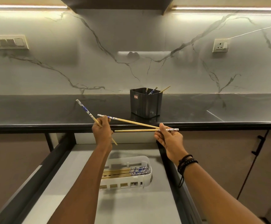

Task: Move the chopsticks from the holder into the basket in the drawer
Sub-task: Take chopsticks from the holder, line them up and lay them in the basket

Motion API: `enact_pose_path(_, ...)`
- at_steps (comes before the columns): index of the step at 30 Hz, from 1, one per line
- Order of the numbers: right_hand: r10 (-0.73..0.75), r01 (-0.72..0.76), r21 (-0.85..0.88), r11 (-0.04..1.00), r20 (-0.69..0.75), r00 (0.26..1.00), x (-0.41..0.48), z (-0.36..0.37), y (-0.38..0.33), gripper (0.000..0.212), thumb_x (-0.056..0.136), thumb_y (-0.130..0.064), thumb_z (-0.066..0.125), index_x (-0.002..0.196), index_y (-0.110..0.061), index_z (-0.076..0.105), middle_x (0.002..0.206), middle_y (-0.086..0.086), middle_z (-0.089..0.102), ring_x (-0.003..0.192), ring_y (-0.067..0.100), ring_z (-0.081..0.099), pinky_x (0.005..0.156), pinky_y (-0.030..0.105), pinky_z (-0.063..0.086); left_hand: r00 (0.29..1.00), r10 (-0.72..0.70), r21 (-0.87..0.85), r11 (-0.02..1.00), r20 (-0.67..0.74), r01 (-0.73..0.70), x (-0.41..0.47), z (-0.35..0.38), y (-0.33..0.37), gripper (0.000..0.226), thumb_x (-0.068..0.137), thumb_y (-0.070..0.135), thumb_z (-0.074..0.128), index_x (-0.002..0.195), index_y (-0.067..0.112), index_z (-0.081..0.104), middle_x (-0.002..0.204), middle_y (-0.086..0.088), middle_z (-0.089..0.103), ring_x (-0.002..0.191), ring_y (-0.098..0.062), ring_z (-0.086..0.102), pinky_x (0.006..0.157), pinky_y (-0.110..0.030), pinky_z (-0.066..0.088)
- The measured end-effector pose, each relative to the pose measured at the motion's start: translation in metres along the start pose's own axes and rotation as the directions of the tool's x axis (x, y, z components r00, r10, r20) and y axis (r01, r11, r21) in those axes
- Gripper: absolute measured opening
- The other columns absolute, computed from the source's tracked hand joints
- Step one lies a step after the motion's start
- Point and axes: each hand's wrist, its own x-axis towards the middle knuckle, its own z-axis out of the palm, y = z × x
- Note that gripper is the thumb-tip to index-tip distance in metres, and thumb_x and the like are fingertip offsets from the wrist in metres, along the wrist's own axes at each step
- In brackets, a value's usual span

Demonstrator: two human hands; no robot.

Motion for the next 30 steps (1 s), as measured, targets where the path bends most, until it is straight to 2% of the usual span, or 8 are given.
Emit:
enact_pose_path(6, -0.143, 0.138, -0.191, 0.972, -0.010, 0.990, -0.003, 0.002, 0.000, 0.026, 0.085, -0.022, 0.070, 0.100, -0.003, 0.065, 0.077, 0.008, 0.069, 0.062, 0.010, 0.064, 0.062, 0.023, 0.059, 0.992, 0.120, 0.089, 0.989, -0.028, -0.117, 0.000, -0.002, 0.000, 0.025, 0.099, 0.023, 0.045, 0.076, 0.016, 0.050, 0.064, -0.001, 0.044, 0.054, -0.009, 0.040, 0.052, -0.022, 0.039)
enact_pose_path(10, -0.153, 0.172, -0.338, 0.925, 0.083, 0.985, -0.007, 0.002, 0.004, 0.020, 0.085, -0.026, 0.069, 0.092, -0.008, 0.069, 0.072, 0.005, 0.067, 0.062, 0.011, 0.063, 0.067, 0.026, 0.059, 0.970, 0.112, 0.213, 0.964, 0.217, -0.160, -0.008, 0.004, -0.002, 0.025, 0.100, 0.021, 0.043, 0.079, 0.012, 0.053, 0.065, -0.001, 0.045, 0.054, -0.009, 0.040, 0.051, -0.023, 0.038)
enact_pose_path(13, -0.098, 0.187, -0.413, 0.891, 0.227, 0.969, -0.012, 0.007, 0.008, 0.023, 0.086, -0.028, 0.069, 0.093, -0.006, 0.069, 0.074, 0.007, 0.066, 0.061, 0.014, 0.063, 0.064, 0.026, 0.058, 0.912, 0.103, 0.343, 0.905, 0.398, -0.252, -0.021, 0.016, -0.008, 0.025, 0.100, 0.021, 0.044, 0.078, 0.012, 0.053, 0.067, -0.002, 0.047, 0.057, -0.010, 0.042, 0.052, -0.025, 0.038)
enact_pose_path(15, -0.033, 0.185, -0.449, 0.874, 0.325, 0.945, -0.016, 0.011, 0.011, 0.027, 0.085, -0.029, 0.069, 0.095, -0.005, 0.069, 0.077, 0.009, 0.068, 0.063, 0.015, 0.064, 0.064, 0.025, 0.058, 0.888, 0.062, 0.413, 0.869, 0.455, -0.272, -0.028, 0.024, -0.012, 0.026, 0.100, 0.023, 0.044, 0.079, 0.012, 0.054, 0.068, -0.002, 0.049, 0.059, -0.010, 0.044, 0.055, -0.027, 0.041)
enact_pose_path(19, 0.089, 0.192, -0.531, 0.825, 0.458, 0.884, -0.021, 0.016, 0.016, 0.025, 0.087, -0.025, 0.068, 0.097, -0.003, 0.069, 0.079, 0.007, 0.070, 0.067, 0.014, 0.067, 0.066, 0.024, 0.058, 0.878, -0.024, 0.438, 0.873, 0.477, -0.215, -0.031, 0.029, -0.020, 0.026, 0.101, 0.025, 0.044, 0.080, 0.013, 0.055, 0.066, -0.002, 0.049, 0.057, -0.010, 0.045, 0.053, -0.025, 0.041)
enact_pose_path(22, 0.136, 0.172, -0.551, 0.817, 0.474, 0.870, -0.021, 0.018, 0.018, 0.022, 0.088, -0.023, 0.066, 0.096, -0.003, 0.070, 0.083, 0.009, 0.071, 0.072, 0.015, 0.069, 0.069, 0.026, 0.059, 0.872, -0.105, 0.454, 0.880, 0.478, -0.143, -0.032, 0.031, -0.023, 0.029, 0.101, 0.030, 0.043, 0.079, 0.014, 0.054, 0.068, -0.003, 0.051, 0.062, -0.012, 0.049, 0.057, -0.024, 0.045)
enact_pose_path(27, 0.055, 0.182, -0.501, 0.846, 0.423, 0.904, -0.019, 0.015, 0.014, 0.013, 0.089, -0.019, 0.066, 0.093, -0.007, 0.069, 0.086, 0.013, 0.072, 0.072, 0.018, 0.069, 0.069, 0.027, 0.061, 0.809, -0.359, 0.546, 0.836, 0.466, 0.056, -0.034, 0.031, -0.020, 0.046, 0.095, 0.062, 0.031, 0.104, 0.020, 0.046, 0.082, -0.002, 0.049, 0.069, -0.013, 0.047, 0.057, -0.026, 0.044)
enact_pose_path(30, 0.019, 0.149, -0.436, 0.887, 0.356, 0.934, -0.017, 0.013, 0.012, 0.013, 0.089, -0.015, 0.066, 0.095, -0.004, 0.067, 0.087, 0.016, 0.072, 0.071, 0.019, 0.071, 0.063, 0.024, 0.060, 0.817, -0.272, 0.535, 0.843, 0.508, -0.053, -0.035, 0.031, -0.024, 0.028, 0.103, 0.040, 0.031, 0.105, 0.019, 0.049, 0.090, -0.003, 0.051, 0.069, -0.013, 0.047, 0.056, -0.025, 0.044)
